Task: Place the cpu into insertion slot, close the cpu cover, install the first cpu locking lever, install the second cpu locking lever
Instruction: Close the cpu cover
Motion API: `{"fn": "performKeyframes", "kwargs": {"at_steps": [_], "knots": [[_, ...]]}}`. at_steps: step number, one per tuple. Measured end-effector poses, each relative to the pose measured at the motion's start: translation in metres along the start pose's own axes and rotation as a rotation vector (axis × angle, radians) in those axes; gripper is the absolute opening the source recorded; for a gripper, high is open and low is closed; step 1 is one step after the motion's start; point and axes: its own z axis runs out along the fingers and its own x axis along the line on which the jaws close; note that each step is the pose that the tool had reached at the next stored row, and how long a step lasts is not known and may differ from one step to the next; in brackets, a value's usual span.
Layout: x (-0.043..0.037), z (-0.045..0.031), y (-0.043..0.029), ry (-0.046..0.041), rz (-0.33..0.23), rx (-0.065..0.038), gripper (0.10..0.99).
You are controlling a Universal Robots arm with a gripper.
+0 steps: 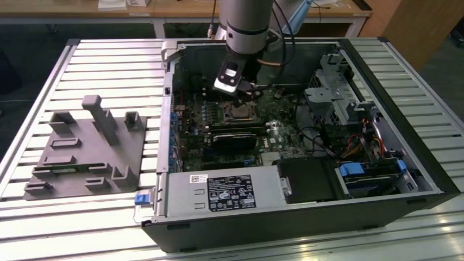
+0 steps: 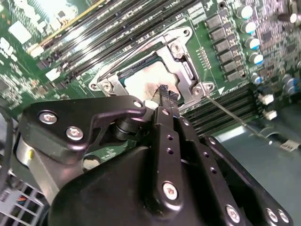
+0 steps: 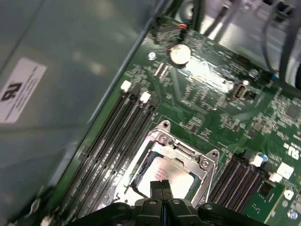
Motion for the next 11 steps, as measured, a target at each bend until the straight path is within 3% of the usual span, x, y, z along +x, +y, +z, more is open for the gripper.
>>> {"fn": "performKeyframes", "kwargs": {"at_steps": [11], "knots": [[0.0000, 0.0007, 0.0000, 0.0067, -0.201, 0.010, 0.106]]}}
